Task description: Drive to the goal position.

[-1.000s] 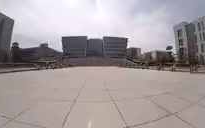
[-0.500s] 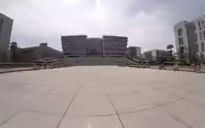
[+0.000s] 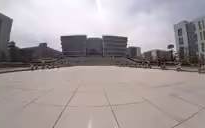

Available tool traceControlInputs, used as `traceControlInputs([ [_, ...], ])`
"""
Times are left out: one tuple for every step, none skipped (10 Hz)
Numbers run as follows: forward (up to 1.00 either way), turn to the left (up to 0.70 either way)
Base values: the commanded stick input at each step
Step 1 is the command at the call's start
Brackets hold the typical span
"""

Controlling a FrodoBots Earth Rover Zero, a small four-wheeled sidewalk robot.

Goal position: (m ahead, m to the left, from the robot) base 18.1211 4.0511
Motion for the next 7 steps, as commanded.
traceControlInputs([
  [1.0,0.0],
  [1.0,0.0],
  [1.0,0.0],
  [1.0,0.0],
  [1.0,0.0],
  [1.0,0.0],
  [1.0,0.0],
])
